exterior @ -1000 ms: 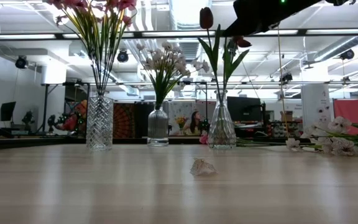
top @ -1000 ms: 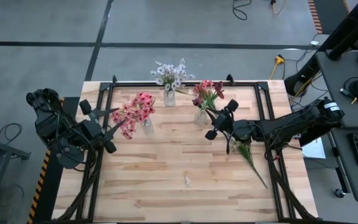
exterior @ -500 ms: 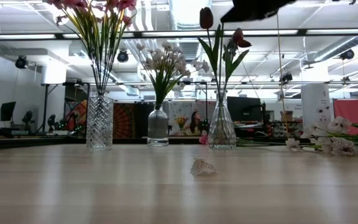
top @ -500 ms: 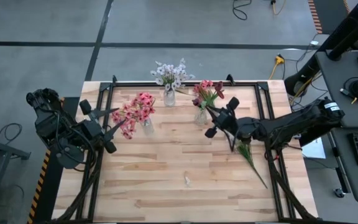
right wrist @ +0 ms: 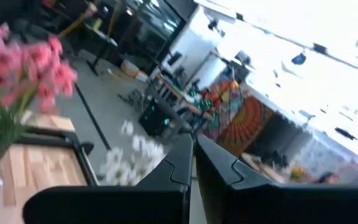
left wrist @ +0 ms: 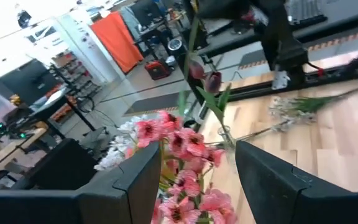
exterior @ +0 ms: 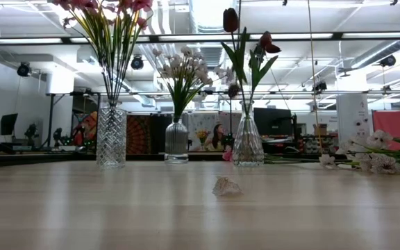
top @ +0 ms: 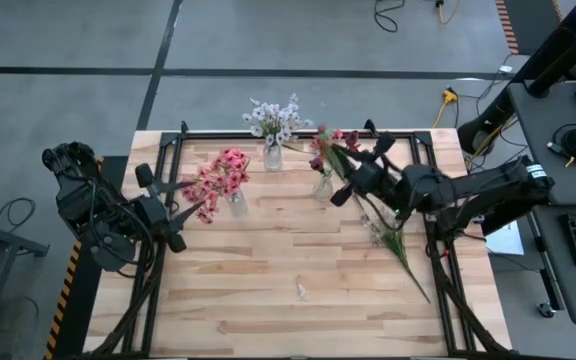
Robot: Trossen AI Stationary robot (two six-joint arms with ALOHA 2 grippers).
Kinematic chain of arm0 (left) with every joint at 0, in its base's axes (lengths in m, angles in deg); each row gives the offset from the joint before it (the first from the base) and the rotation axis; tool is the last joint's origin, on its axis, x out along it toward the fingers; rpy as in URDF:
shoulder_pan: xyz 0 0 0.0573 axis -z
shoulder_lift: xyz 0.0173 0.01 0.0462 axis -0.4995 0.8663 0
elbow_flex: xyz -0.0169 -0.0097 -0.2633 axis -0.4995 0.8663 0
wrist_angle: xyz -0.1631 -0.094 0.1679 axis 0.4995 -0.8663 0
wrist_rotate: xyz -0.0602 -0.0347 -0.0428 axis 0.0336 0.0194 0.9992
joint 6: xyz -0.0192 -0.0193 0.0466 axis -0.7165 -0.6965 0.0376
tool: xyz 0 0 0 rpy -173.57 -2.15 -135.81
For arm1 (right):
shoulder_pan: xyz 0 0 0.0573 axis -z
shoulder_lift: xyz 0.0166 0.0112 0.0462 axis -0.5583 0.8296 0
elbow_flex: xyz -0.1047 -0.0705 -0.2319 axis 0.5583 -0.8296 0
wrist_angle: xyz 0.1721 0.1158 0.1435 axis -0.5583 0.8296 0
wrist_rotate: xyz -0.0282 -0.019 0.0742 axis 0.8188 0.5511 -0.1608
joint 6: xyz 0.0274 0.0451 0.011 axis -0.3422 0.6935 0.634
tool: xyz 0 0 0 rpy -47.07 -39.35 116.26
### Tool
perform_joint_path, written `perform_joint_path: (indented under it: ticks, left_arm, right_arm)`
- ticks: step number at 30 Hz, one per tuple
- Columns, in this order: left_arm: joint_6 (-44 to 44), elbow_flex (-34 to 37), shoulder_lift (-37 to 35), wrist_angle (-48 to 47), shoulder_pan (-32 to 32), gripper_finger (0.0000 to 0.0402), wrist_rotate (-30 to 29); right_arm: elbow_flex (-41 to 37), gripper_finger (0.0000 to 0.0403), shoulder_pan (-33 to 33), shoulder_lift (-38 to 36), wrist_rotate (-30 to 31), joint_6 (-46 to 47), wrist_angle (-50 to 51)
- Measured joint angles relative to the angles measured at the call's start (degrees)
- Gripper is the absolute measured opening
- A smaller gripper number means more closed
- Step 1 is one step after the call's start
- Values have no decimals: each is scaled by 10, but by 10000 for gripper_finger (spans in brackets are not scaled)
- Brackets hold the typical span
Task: Sort flowers into vase by color
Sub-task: Put the red tulip into the bottom right transparent vase
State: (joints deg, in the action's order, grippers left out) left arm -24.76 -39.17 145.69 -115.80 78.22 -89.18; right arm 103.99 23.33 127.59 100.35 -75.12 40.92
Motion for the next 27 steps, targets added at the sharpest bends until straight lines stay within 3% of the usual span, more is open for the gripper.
perform_joint_path:
  ticks: [4, 12, 16, 23, 27]
  left_arm:
    - [68, 7, 0, 50, 0, 190, 53]
    - [370, 49, -1, 327, -42, 190, 195]
    - [435, 50, -4, 400, -138, 190, 357]
    - [430, 53, 22, 470, -367, 193, 558]
    - [426, 45, 48, 498, -443, 212, 708]
  right_arm:
    - [66, 9, -8, 0, -39, -7, 46]
    - [161, 9, -49, 4, -140, -12, 84]
    - [200, 9, -82, 12, -159, -34, 91]
    - [236, 9, -137, 44, -159, -64, 102]
    - [245, 9, -151, 62, -159, -71, 100]
